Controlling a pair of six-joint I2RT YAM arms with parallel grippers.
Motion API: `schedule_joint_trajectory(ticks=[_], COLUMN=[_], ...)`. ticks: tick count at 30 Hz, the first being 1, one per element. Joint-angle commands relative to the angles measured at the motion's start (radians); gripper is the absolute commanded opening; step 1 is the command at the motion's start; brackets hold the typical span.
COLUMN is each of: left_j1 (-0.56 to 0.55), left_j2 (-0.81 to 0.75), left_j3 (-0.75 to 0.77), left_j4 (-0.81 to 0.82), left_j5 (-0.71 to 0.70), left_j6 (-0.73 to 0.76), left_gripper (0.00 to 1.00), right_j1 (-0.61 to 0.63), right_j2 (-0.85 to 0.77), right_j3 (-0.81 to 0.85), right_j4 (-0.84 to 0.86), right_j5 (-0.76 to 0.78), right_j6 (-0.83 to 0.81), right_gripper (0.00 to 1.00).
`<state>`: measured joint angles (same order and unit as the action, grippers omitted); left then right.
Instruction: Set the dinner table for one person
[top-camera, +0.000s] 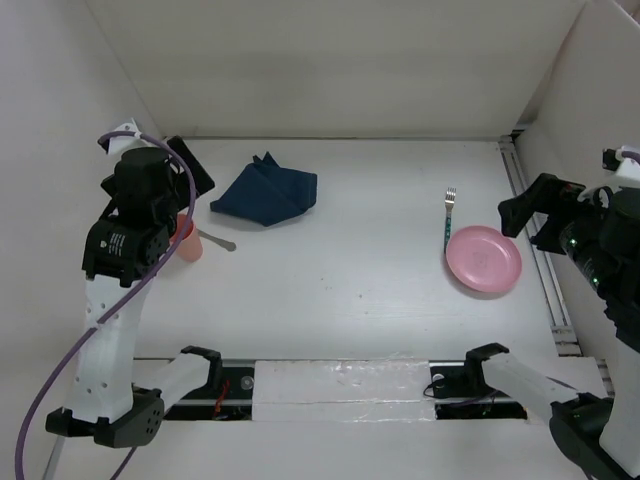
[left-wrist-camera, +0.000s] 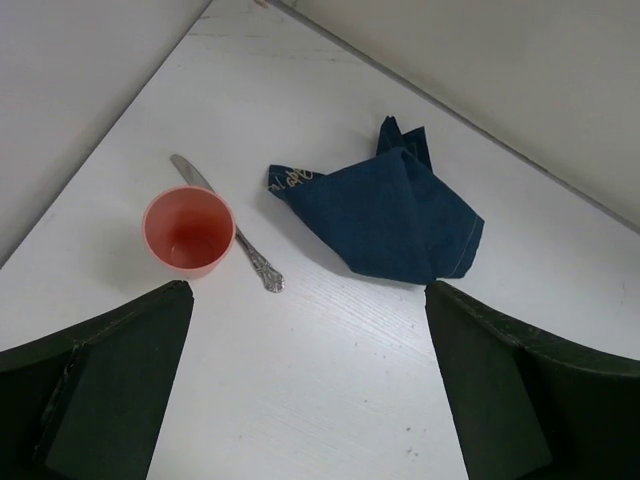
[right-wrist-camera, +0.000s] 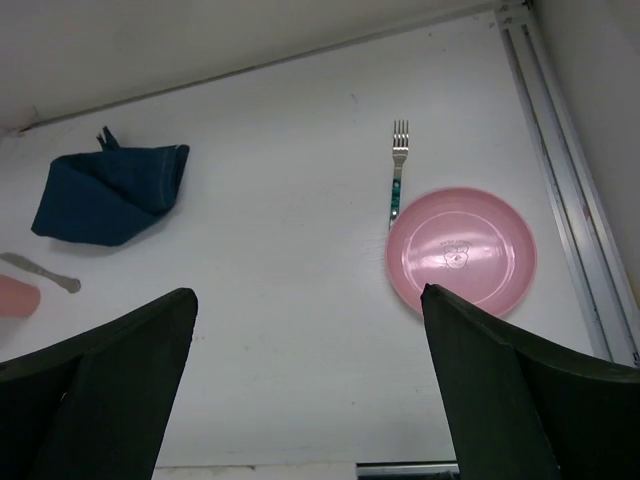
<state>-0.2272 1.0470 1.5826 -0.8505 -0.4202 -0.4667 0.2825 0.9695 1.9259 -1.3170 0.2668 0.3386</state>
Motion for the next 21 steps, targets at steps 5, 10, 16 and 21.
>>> schedule_joint_trajectory(ticks=[5,10,16,21], left_j1=[0.002,0.002,0.002,0.002], left_j2=[0.051,0.110,0.258,0.566], left_j3=[0.108,0.129,0.194,0.361], left_j4=[0.018,0.027,0.064,0.047], left_j5=[0.037,0.093,0.218,0.280], left_j6=[0.007,0.030,0.080,0.108], left_gripper=[1.00,1.00,1.00,1.00], right_j1=[-0.005,-0.005,-0.005,-0.005], right_j2=[-0.037,-0.069,-0.060,-0.022], right_j3=[0.005,-0.027,-0.108,-0.174], right_j4=[0.042,0.064,0.142,0.197], right_j5=[0.055,0.043,-0.043,-0.093], right_j6=[-0.007,-0.007,-0.007,-0.016], right_gripper=[1.00,1.00,1.00,1.00])
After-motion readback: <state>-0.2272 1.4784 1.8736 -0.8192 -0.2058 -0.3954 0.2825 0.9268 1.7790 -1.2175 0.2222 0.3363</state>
